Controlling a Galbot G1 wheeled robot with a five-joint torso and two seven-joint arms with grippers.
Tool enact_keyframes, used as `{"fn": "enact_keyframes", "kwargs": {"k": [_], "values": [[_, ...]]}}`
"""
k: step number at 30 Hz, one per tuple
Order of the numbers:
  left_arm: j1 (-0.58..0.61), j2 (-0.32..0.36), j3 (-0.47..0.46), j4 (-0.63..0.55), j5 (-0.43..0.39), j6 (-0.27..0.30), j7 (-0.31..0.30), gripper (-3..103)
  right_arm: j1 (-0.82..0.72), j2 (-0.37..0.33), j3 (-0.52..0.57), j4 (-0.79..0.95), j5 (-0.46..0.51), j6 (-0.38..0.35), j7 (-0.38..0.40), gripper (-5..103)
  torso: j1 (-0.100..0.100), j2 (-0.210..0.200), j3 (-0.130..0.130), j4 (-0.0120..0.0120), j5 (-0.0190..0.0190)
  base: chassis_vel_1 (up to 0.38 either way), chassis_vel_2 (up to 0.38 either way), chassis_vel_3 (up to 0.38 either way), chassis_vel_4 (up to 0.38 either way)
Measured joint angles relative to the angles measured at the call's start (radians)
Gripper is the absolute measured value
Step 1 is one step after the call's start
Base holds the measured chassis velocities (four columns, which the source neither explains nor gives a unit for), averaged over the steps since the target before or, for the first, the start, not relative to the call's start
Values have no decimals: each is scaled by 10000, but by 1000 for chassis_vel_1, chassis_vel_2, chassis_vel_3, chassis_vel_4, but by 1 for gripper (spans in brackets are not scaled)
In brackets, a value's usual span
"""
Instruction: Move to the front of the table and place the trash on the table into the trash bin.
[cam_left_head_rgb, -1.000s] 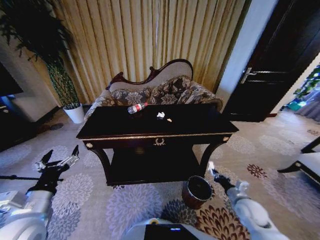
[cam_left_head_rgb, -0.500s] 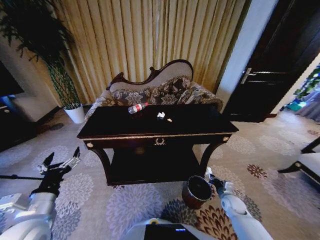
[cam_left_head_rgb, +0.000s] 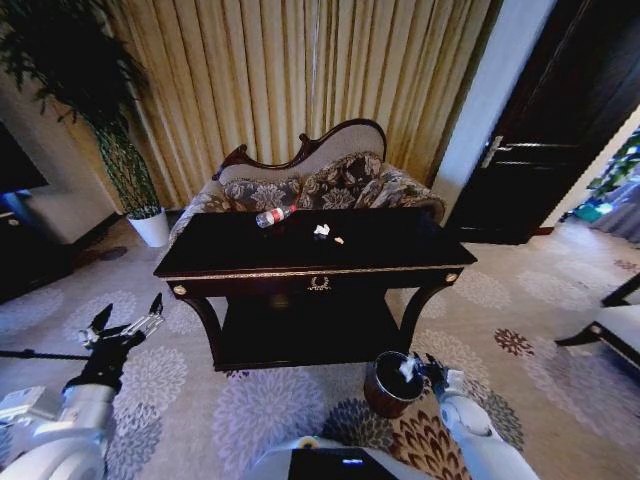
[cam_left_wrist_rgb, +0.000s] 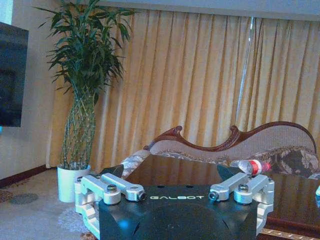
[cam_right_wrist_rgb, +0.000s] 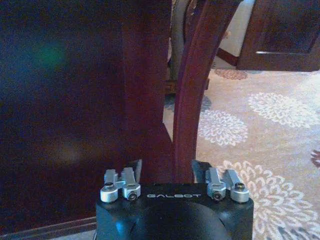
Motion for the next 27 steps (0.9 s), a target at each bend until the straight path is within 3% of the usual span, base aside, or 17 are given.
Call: {"fn": "enact_keyframes", "kwargs": {"k": [1, 6, 8, 10, 18, 20, 27], "values": [[0, 0, 0, 0, 0, 0, 0, 100, 0, 0, 0, 0, 0, 0, 0, 57, 0, 0, 0, 0, 0, 0, 0, 0, 0], [24, -12, -36, 0, -9, 0, -9, 100, -226, -169, 217, 672, 509, -9, 256, 79, 0, 0, 0, 1, 2, 0, 0, 0, 0], [35, -20, -40, 0, -9, -2, -14, 100, -358, -232, 306, 1000, 574, -22, 273, 79, 0, 0, 0, 0, 1, 0, 0, 0, 0], [53, -47, -61, 0, -9, -52, -22, 100, -722, -372, 548, 1970, 813, -88, 274, 95, 0, 0, 0, -1, 0, 0, 0, 0, 0], [76, -61, -87, 0, -8, -117, -74, 100, -1524, -779, 1240, 4927, 1871, -449, 319, 100, 1, 1, 0, 0, 0, 0, 0, 0, 0], [69, -59, -70, 0, -8, -126, -77, 100, -1734, -953, 1566, 6515, 2398, -709, 558, 100, 0, 1, -1, 2, -3, 0, 0, 0, 0], [78, -36, -115, 0, -7, -167, -134, 100, -1989, -1399, 1992, 9049, 3192, -1043, 1110, 100, 1, 1, -1, 1, -4, 0, 0, 0, 0]]}}
